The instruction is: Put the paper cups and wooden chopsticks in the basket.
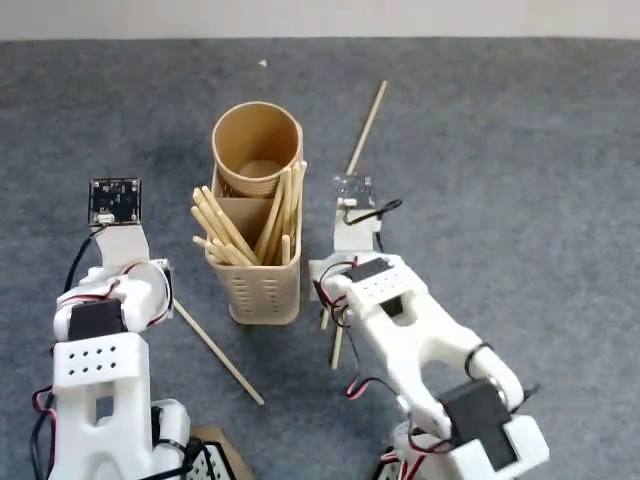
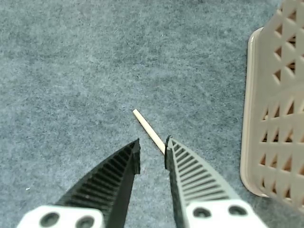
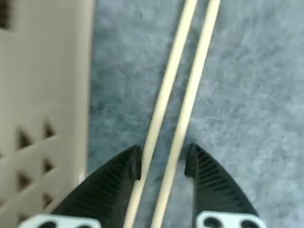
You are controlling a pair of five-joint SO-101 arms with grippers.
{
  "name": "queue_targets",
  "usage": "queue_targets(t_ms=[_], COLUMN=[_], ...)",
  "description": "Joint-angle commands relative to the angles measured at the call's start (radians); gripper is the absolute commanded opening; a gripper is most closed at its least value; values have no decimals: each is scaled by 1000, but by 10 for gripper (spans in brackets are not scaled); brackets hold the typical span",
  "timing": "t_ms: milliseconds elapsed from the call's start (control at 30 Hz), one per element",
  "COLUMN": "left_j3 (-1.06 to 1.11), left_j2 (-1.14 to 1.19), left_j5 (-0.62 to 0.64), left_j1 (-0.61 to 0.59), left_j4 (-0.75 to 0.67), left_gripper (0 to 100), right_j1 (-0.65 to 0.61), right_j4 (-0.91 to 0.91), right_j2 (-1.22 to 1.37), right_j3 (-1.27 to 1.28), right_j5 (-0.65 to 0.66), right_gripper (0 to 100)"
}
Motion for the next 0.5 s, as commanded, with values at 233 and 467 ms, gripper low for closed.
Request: queue_targets(t_ms=[233,467], left_j3=[-4,-4], left_j2=[-15,-15], left_j5=[-8,-8], left_j1=[16,16], left_j4=[-11,-12], left_gripper=[123,123], right_j1=[16,91], right_j4=[5,197], right_j2=[108,-139], right_j3=[-58,-96], right_j5=[-3,-3], right_gripper=[14,5])
